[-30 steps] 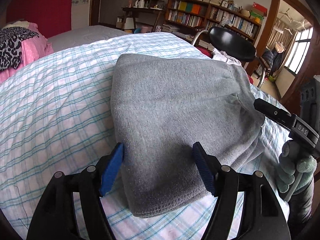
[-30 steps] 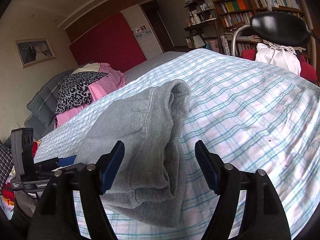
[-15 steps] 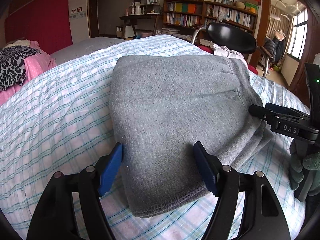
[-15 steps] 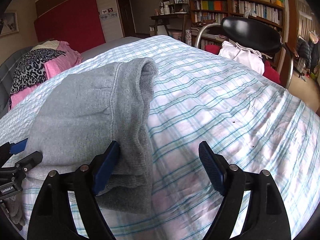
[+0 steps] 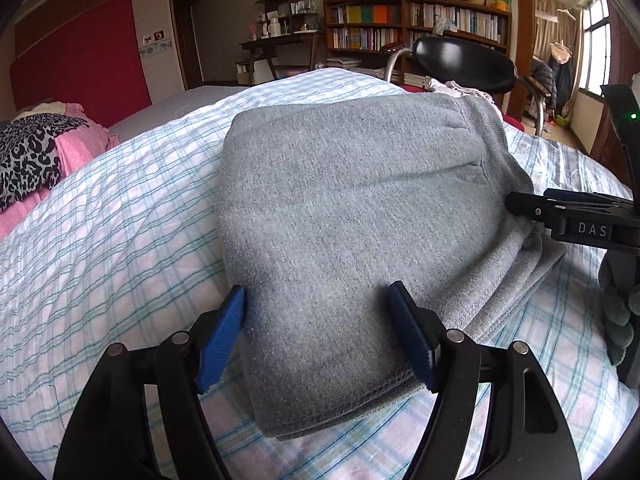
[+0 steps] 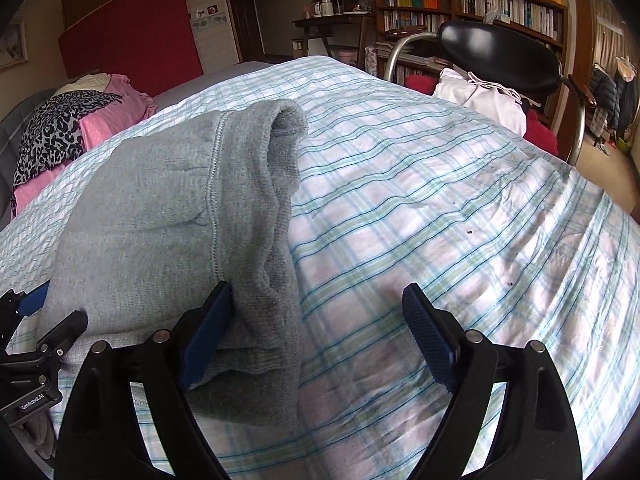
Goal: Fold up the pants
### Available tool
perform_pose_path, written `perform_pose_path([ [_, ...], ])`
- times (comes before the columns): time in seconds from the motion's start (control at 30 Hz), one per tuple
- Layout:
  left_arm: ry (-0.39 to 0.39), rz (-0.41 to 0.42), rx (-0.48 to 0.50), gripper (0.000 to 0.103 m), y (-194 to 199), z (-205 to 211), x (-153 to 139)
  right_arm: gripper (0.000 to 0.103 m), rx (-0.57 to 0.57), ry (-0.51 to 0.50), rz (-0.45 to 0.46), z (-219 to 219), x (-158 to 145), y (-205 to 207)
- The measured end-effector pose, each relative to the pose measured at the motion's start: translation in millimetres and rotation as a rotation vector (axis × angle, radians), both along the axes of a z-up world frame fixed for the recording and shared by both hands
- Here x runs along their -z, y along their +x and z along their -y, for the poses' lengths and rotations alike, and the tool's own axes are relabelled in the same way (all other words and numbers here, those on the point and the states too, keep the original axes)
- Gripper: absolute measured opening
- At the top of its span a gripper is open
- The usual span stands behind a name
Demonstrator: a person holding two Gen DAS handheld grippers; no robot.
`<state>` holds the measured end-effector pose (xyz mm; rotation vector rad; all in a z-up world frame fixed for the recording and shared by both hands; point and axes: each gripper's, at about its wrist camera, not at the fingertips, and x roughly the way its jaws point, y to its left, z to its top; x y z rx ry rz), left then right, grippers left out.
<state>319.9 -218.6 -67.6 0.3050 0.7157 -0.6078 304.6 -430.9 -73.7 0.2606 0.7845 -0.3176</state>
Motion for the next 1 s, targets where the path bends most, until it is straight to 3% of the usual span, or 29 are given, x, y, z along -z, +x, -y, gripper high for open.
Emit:
perform_pose_path([
  [0.17, -0.006, 0.0, -0.025, 0.076, 1, -3, 1, 0.088, -0.009, 0.0, 0.034, -2, -3, -4],
  [0.33, 0.015, 0.067, -0.074, 0.078, -19, -8, -9, 0.089, 0.012, -0.021, 0.117, -11, -16, -27],
  [0.47, 0.019, 0.114, -0.112, 0.087, -35, -15, -19, 0.089, -0.023, 0.036, 0.181, -28, -20, -54],
  [0.6, 0.003, 0.153, -0.131, 0.088, -50, -20, -28, 0.089, -0.053, 0.036, 0.221, -51, -27, -75],
  [0.87, -0.051, 0.22, -0.215, 0.09, -62, -30, -43, 0.089, 0.052, -0.162, 0.26, -84, -37, -97],
  [1.0, -0.104, 0.213, -0.257, 0.092, -62, -39, -47, 0.089, 0.069, -0.178, 0.266, -85, -37, -99],
])
